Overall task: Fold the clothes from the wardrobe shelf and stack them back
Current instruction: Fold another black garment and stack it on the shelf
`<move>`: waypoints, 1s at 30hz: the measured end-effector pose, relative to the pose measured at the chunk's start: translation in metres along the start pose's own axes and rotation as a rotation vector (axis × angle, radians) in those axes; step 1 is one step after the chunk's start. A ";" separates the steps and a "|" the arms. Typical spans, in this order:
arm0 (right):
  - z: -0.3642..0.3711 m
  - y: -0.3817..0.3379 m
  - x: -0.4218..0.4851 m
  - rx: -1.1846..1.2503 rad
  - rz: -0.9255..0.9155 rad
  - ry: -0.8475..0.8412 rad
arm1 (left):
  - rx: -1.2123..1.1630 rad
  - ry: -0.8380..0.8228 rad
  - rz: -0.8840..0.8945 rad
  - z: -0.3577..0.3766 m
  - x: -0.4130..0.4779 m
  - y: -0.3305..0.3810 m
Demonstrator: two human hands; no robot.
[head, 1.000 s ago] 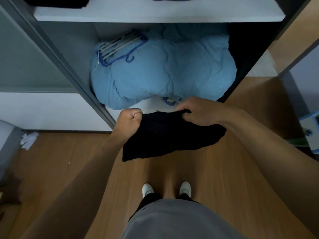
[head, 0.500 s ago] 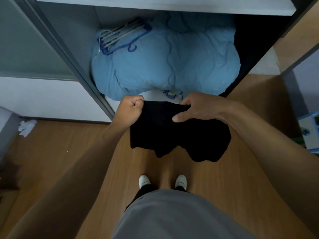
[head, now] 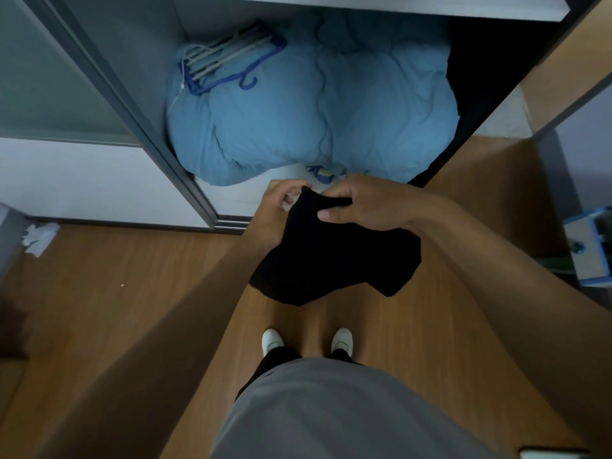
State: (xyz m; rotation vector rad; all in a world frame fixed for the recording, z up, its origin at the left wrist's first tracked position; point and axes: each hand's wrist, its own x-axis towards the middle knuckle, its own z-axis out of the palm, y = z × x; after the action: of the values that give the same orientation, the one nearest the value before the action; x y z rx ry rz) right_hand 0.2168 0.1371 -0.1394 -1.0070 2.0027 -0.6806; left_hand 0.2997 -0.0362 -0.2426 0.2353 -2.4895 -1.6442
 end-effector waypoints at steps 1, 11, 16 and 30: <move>0.000 0.001 0.000 0.030 0.003 0.013 | -0.124 0.023 -0.134 0.000 -0.004 -0.002; -0.014 0.003 0.006 0.267 0.116 -0.035 | -0.302 -0.590 -0.359 -0.022 -0.037 -0.024; -0.019 0.008 0.000 0.378 0.219 -0.043 | -0.118 -0.690 -0.398 -0.002 -0.031 -0.004; 0.087 0.100 -0.044 1.090 0.167 0.332 | -0.780 -0.033 -0.622 0.014 -0.014 0.036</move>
State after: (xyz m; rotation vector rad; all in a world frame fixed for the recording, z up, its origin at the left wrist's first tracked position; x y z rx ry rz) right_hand 0.2638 0.2178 -0.2433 -0.0683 1.5356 -1.6530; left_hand 0.3085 -0.0070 -0.2154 0.9269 -1.6624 -2.7027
